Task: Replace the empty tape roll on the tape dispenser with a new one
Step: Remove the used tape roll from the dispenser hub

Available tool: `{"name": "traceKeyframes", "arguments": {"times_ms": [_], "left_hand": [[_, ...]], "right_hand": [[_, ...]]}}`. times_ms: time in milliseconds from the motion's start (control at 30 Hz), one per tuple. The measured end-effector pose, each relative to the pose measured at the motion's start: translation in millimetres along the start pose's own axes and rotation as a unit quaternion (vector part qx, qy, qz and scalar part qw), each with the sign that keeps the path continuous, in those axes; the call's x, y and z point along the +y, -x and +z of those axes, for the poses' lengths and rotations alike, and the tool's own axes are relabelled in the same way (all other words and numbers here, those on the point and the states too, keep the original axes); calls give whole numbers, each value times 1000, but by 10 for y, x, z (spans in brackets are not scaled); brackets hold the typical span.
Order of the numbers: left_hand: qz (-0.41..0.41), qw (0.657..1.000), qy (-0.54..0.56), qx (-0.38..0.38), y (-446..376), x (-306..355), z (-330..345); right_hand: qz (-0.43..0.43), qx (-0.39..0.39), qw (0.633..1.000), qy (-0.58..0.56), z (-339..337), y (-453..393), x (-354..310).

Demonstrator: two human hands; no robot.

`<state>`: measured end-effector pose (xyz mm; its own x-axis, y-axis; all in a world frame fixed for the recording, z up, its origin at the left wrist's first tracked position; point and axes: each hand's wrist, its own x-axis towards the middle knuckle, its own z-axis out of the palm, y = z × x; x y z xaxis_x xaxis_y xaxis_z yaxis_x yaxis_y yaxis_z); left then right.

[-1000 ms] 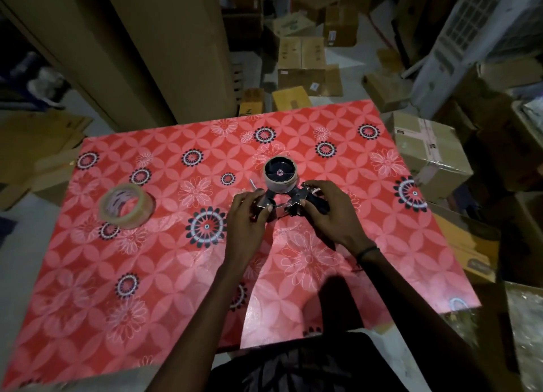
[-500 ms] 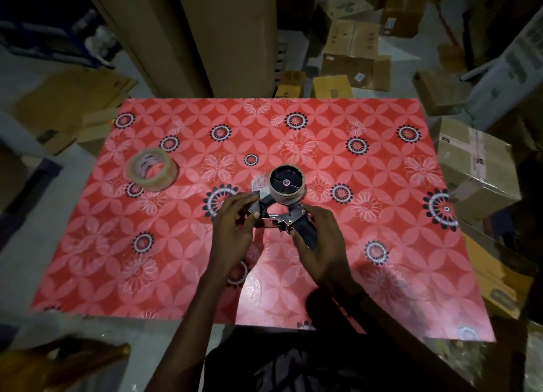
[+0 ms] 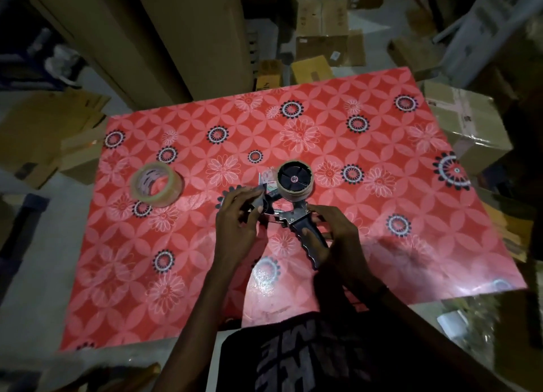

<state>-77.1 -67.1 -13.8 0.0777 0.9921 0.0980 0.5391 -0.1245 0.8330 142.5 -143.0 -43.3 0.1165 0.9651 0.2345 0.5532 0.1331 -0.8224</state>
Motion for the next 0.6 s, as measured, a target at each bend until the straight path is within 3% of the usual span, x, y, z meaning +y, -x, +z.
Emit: {"name": "traceKeyframes", "arguments": {"times_ms": [100, 467, 600], "left_hand": [[19, 1000, -13, -10, -70, -74, -63], [57, 997, 28, -40, -262, -147, -261], [60, 997, 37, -37, -340, -150, -278]], "right_hand": [[26, 0, 1000, -11, 52, 26, -41], [80, 153, 985, -4, 48, -325, -186], [95, 151, 984, -14, 47, -439, -207]]}}
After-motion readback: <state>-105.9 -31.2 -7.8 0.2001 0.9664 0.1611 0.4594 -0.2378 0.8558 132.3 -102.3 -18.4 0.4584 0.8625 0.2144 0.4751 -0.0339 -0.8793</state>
